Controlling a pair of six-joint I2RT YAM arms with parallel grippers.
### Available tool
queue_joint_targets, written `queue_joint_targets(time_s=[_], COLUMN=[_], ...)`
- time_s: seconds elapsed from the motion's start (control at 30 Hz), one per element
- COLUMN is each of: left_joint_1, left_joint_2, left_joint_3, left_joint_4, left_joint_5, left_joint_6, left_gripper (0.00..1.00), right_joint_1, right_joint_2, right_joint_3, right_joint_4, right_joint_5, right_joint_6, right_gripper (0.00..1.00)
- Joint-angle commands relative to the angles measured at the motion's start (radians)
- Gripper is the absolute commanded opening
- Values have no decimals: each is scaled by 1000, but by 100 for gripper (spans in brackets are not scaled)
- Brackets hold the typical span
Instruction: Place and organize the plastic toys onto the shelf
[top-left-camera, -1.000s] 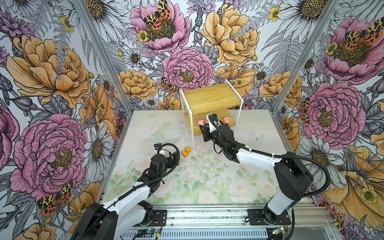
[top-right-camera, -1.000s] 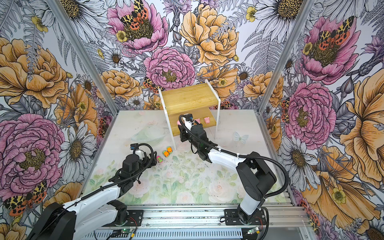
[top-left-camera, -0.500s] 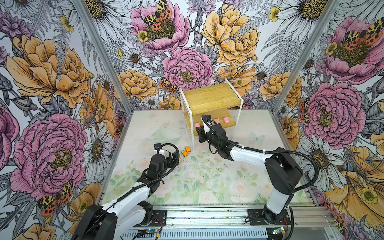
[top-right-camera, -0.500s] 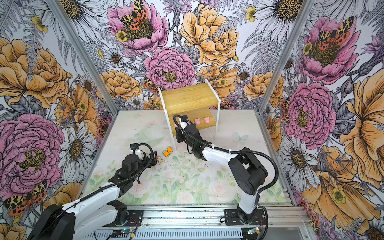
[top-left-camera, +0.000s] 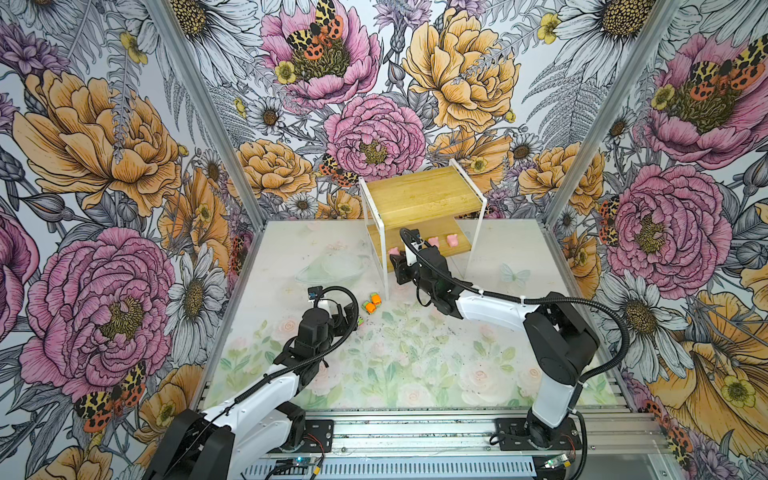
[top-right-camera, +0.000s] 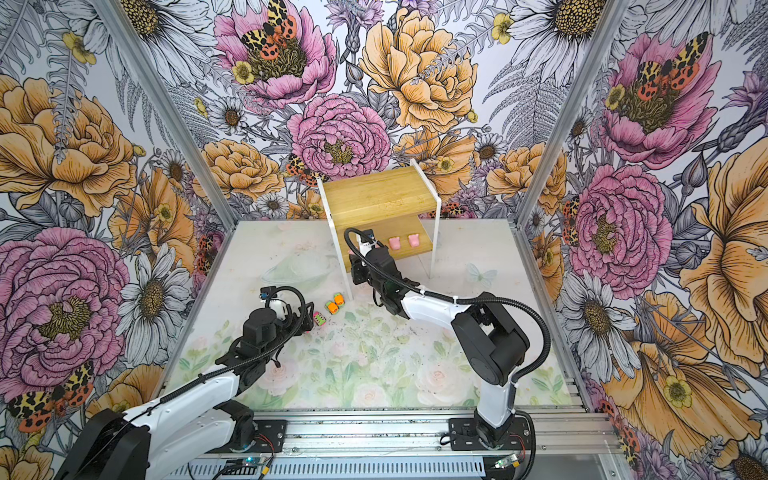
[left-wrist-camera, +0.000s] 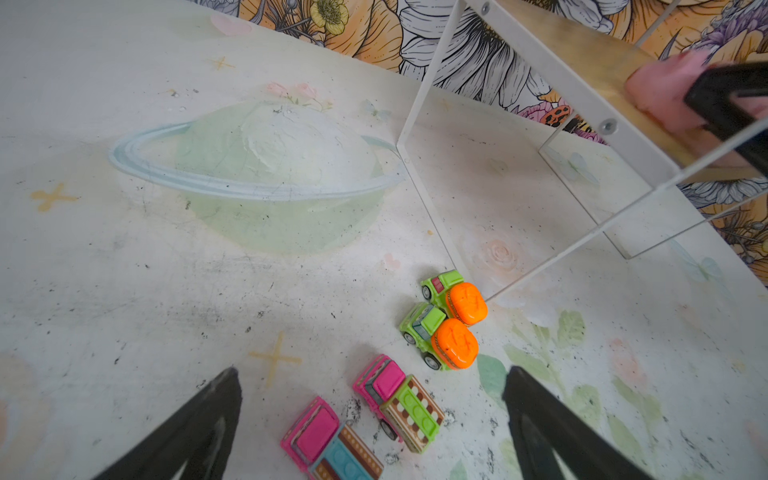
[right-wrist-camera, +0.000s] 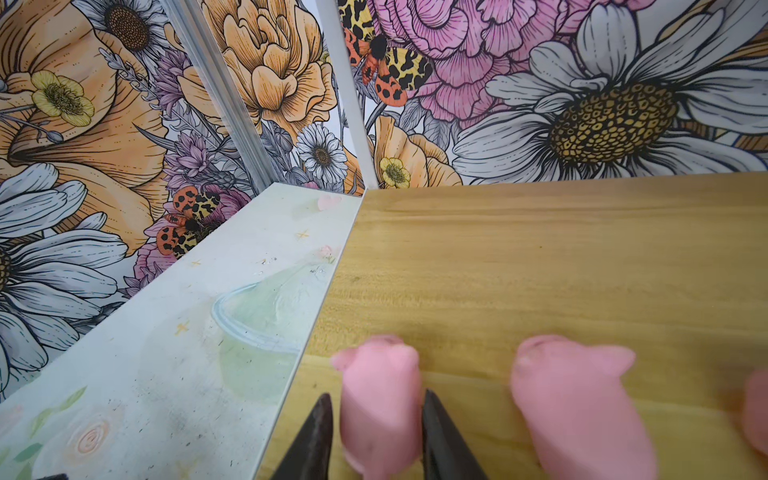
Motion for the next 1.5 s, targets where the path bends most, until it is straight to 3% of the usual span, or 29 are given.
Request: queue_joint_targets(time_s=[0.0, 0.13, 0.27, 0.63, 0.8, 1.03, 1.2, 1.47], left_joint_1=[9, 9, 9, 14, 16, 24, 28, 29], left_joint_2=[-18, -18, -16, -14, -16, -28, -47, -47], left_joint_3=[-1, -1, -3, -1, -1, 3, -3, 3], left_joint_4=[12, 12, 12, 10, 10, -16, -21, -54], left_joint_5=[14, 14, 15, 17, 16, 21, 16, 9], left_joint_6=[13, 12, 11, 12, 6, -6, -30, -64], left_gripper=[99, 99, 99, 99, 99, 99, 99, 99], right_joint_1=[6, 6, 6, 3, 1, -1, 0, 22], right_joint_2=[20, 16, -9, -206, -324, -450, -426, -205], right_joint_3=[27, 24, 1, -145, -234, -388, -499, -565], right_joint_4=[-6, -14, -16, -63, -88, -102, -38, 299], right_joint_5=[14, 8, 9, -6, -90, -294, -403, -416], right_joint_6=[11, 8, -5, -71, -120, -272, -366, -306], right_gripper=[43, 45, 55, 68, 71, 72, 71, 67])
